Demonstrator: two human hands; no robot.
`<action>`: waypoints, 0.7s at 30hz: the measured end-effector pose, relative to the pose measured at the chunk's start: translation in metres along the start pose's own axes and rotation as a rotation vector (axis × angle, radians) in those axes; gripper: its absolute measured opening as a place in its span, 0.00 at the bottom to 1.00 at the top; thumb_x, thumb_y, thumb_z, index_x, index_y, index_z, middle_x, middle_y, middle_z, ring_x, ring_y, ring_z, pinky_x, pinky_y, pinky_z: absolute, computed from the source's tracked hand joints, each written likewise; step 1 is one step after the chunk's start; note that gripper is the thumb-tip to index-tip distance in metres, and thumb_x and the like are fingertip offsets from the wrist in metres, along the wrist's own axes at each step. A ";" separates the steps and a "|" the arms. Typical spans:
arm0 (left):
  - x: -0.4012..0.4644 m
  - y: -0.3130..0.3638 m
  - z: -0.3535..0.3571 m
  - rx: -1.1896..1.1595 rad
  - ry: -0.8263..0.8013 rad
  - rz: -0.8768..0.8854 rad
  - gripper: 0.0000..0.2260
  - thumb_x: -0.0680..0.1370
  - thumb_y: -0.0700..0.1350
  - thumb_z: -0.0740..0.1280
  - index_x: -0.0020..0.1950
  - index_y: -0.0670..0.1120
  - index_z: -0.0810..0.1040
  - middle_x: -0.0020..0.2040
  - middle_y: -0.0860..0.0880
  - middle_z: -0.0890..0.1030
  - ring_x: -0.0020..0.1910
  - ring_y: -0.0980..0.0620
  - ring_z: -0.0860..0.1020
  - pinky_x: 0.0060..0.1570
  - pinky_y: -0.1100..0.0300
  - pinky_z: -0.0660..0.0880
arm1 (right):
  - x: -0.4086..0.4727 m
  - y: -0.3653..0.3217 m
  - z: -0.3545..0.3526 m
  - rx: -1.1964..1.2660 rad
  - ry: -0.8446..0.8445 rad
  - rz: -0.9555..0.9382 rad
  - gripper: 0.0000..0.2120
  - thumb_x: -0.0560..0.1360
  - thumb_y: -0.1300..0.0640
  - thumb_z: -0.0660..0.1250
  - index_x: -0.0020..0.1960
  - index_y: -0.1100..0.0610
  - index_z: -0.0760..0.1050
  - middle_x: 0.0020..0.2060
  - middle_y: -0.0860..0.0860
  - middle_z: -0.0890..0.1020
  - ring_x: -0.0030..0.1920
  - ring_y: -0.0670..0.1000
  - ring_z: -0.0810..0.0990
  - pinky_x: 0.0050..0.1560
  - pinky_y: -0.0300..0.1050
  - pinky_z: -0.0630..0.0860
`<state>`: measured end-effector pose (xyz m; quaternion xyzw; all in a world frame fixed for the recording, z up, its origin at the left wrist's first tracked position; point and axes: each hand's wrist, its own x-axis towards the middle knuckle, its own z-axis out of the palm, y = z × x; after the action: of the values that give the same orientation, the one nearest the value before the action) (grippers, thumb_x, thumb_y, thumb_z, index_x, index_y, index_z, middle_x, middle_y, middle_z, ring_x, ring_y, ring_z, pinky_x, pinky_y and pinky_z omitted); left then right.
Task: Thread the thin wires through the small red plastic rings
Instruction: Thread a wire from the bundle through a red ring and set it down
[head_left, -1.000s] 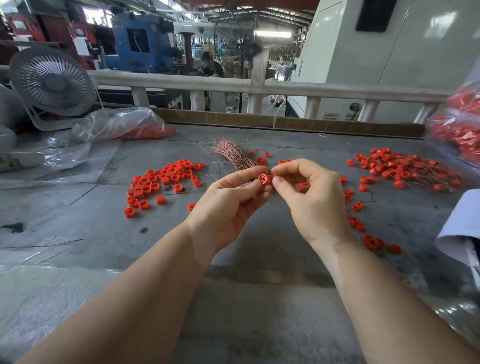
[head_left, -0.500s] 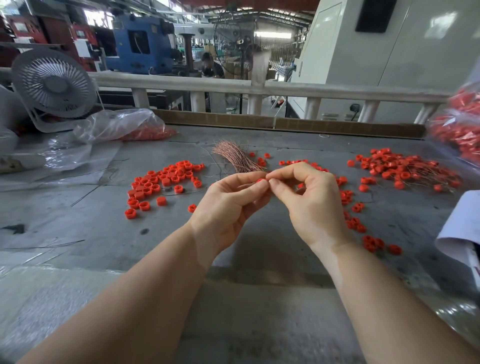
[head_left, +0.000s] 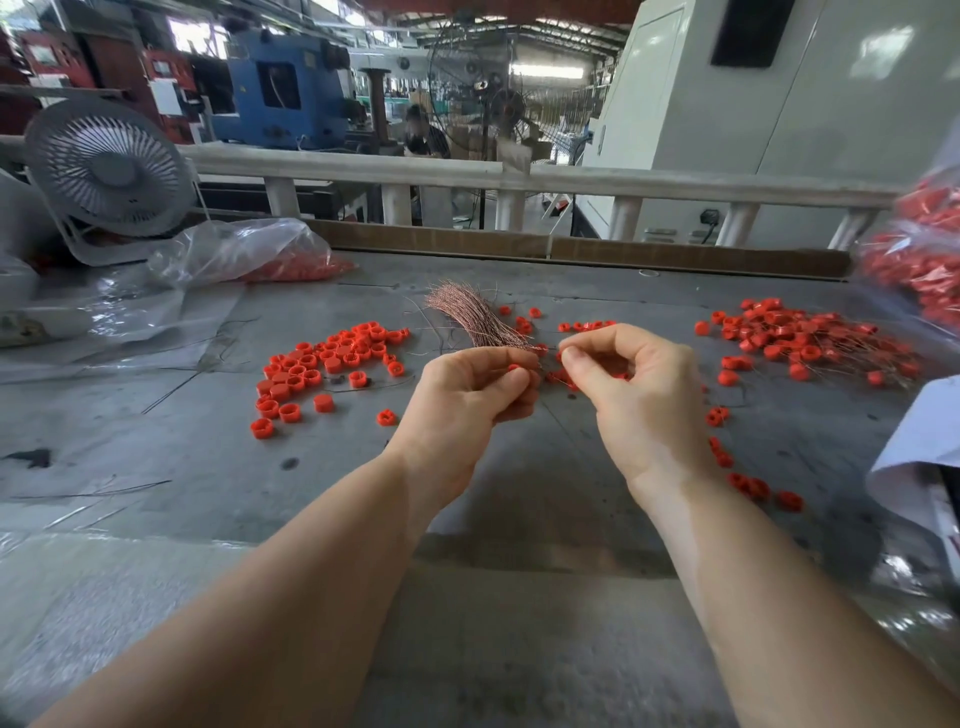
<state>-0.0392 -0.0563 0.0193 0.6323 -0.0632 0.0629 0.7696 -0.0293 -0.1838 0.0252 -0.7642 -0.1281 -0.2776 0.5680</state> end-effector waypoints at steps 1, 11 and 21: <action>0.000 0.000 0.000 0.022 0.002 0.011 0.11 0.77 0.29 0.60 0.43 0.43 0.78 0.33 0.49 0.78 0.30 0.60 0.76 0.38 0.68 0.77 | 0.000 0.000 0.000 -0.003 -0.005 -0.001 0.12 0.71 0.64 0.70 0.35 0.48 0.78 0.31 0.43 0.80 0.33 0.38 0.76 0.37 0.27 0.70; 0.000 -0.002 -0.003 0.016 0.001 -0.019 0.07 0.75 0.31 0.64 0.44 0.41 0.80 0.34 0.47 0.80 0.30 0.59 0.77 0.35 0.67 0.77 | -0.003 -0.004 0.001 -0.028 -0.073 -0.030 0.08 0.71 0.66 0.70 0.39 0.54 0.80 0.34 0.43 0.80 0.35 0.38 0.77 0.38 0.26 0.69; 0.002 -0.003 -0.003 -0.200 -0.022 -0.131 0.06 0.75 0.39 0.65 0.38 0.40 0.79 0.28 0.49 0.76 0.28 0.58 0.74 0.33 0.68 0.76 | -0.004 0.000 0.004 -0.112 -0.165 -0.103 0.06 0.71 0.65 0.71 0.43 0.56 0.82 0.39 0.50 0.82 0.41 0.44 0.78 0.44 0.29 0.71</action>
<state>-0.0369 -0.0542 0.0160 0.5556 -0.0363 -0.0011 0.8307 -0.0317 -0.1793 0.0217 -0.8074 -0.1977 -0.2495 0.4968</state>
